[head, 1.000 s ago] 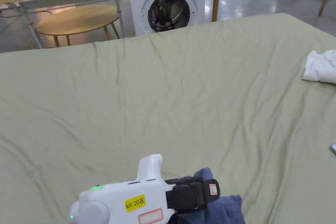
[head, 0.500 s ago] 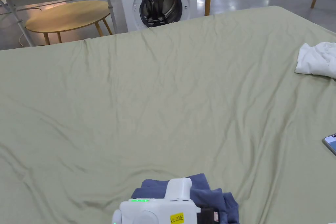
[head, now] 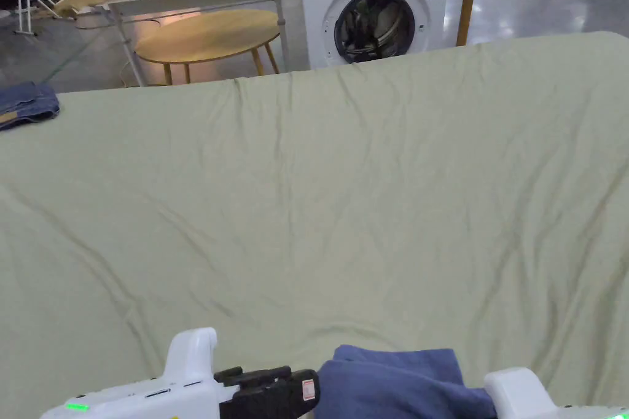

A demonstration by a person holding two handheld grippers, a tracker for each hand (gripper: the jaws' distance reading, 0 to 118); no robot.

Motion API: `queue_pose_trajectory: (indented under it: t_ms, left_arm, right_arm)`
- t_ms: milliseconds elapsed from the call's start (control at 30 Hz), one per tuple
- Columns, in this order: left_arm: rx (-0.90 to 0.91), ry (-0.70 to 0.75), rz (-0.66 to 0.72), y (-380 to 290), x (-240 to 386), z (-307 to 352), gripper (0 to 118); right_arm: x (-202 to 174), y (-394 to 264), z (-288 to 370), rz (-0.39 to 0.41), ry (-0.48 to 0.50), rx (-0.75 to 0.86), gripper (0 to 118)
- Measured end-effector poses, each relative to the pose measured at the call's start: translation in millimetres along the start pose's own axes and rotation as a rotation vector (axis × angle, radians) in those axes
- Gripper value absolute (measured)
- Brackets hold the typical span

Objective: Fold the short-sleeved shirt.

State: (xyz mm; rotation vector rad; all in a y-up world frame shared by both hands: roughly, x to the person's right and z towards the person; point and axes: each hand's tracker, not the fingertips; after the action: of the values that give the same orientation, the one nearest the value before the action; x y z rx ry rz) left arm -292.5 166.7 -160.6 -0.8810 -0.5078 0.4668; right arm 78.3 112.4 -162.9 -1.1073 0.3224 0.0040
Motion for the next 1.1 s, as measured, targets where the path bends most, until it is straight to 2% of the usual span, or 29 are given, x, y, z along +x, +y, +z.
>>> queue_pose_trajectory:
  t_ms: [67, 167, 233, 367, 400, 433, 467, 500, 533, 567, 700, 767, 833, 933, 1033, 1100]
  left_arm:
    - [0.005, -0.018, 0.064, -7, -18, 0, 64]
    - [0.016, -0.177, 0.167, -15, -31, -19, 64]
    - [-0.008, -0.243, 0.178, -21, -33, -38, 65]
    - [-0.127, -0.212, 0.18, -32, -37, -81, 65]
    - [-0.108, -0.261, 0.221, -38, -37, -87, 65]
    - [-0.096, -0.316, 0.266, -40, -39, -90, 61]
    - [-0.092, -0.366, 0.317, -42, -43, -93, 49]
    - [-0.094, -0.356, 0.357, -45, -44, -97, 34]
    - [-0.087, -0.308, 0.328, -49, -47, -96, 27]
    - [-0.076, -0.269, 0.288, -51, -45, -95, 22]
    - [0.011, -0.316, 0.339, -48, -39, -71, 14]
    - [0.016, -0.373, 0.41, -39, -47, -48, 14]
    - [0.146, -0.316, 0.39, -35, -57, -3, 14]
    - [0.26, -0.193, 0.393, -21, -104, 87, 14]
    - [0.364, 0.055, 0.37, -11, -153, 178, 14]
    - [0.388, 0.188, 0.42, -3, -192, 227, 14]
  right_arm:
    - [3, 5, 6, -0.039, 0.012, -0.02, 0]
    - [6, -1, -1, -0.032, 0.006, -0.015, 0]
    - [5, -4, 4, -0.047, 0.008, 0.003, 0]
    - [5, -1, 5, -0.066, 0.013, -0.005, 0]
    - [4, -1, 5, -0.067, 0.01, -0.009, 0]
    - [4, -1, 5, -0.065, 0.007, -0.011, 0]
    - [3, -1, 4, -0.06, 0.002, -0.011, 0]
    - [1, -1, 6, -0.057, -0.001, -0.01, 0]
    - [0, -1, 7, -0.057, -0.005, -0.01, 0]
    - [-1, -1, 8, -0.057, -0.008, -0.01, 0]
    - [-6, 0, 22, -0.065, -0.006, 0.012, 0]
    - [-6, 1, 30, -0.091, 0.073, 0.045, 0]
    - [-8, 3, 34, -0.119, 0.117, 0.059, 0]
    - [-15, 4, 35, -0.089, 0.102, 0.072, 0]
    - [-22, 5, 34, -0.071, 0.135, 0.069, 0]
    - [-24, 3, 28, -0.08, 0.165, 0.054, 0]
